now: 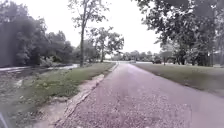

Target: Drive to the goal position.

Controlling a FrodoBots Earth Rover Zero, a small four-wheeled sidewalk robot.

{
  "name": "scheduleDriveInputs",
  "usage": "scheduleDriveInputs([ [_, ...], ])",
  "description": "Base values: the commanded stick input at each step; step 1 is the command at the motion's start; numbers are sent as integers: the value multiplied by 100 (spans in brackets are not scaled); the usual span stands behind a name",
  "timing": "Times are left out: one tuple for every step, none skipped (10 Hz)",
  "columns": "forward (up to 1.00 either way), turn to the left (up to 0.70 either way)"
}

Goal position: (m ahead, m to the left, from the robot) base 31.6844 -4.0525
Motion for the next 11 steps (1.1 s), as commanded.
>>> scheduleDriveInputs([
  [70, 0],
  [70, -12],
  [70, -14],
  [70, -14],
  [70, -14],
  [70, -14],
  [70, -12],
  [70, -5],
  [70, 0],
  [70, 0],
  [70, 0],
])
